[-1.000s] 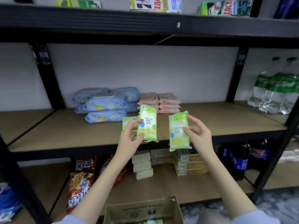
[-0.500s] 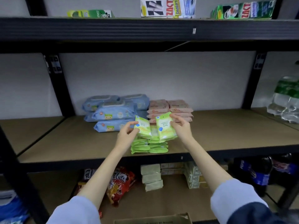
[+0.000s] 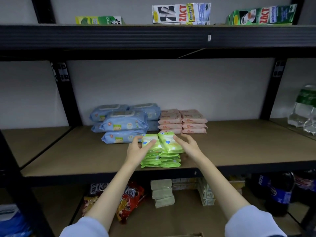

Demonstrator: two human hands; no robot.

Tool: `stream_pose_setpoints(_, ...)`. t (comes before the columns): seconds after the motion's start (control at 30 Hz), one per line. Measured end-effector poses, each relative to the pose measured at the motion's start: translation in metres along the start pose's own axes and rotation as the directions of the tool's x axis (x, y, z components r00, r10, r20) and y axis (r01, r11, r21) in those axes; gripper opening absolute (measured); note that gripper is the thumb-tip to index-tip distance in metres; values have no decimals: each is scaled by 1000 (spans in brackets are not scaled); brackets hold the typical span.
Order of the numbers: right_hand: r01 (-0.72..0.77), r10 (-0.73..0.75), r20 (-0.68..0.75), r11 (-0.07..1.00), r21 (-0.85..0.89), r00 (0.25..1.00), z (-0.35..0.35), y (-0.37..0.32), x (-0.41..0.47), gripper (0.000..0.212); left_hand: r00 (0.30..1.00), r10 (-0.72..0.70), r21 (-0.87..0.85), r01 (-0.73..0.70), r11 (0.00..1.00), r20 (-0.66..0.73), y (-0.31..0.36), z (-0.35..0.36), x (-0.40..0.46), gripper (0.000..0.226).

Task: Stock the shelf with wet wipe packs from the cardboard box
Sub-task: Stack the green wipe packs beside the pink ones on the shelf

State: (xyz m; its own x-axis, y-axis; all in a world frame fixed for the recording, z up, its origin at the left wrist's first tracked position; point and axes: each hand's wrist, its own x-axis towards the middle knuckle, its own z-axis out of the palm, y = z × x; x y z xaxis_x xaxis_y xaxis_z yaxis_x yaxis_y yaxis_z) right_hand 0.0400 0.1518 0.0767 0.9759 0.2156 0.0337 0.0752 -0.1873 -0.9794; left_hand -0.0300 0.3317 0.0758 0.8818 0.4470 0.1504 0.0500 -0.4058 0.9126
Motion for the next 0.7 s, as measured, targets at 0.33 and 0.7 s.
stream_pose_setpoints(0.33, 17, -3, -159, 996, 88, 987, -7, 3, -2, 41, 994, -84, -119, 75, 990, -77, 3, -6, -5, 70)
stream_pose_setpoints(0.7, 312, -216, -262, 854, 416, 941, -41, -23, -2, 34, 924, 209, -464, -345, 816, -320, 14, -39, 10, 39)
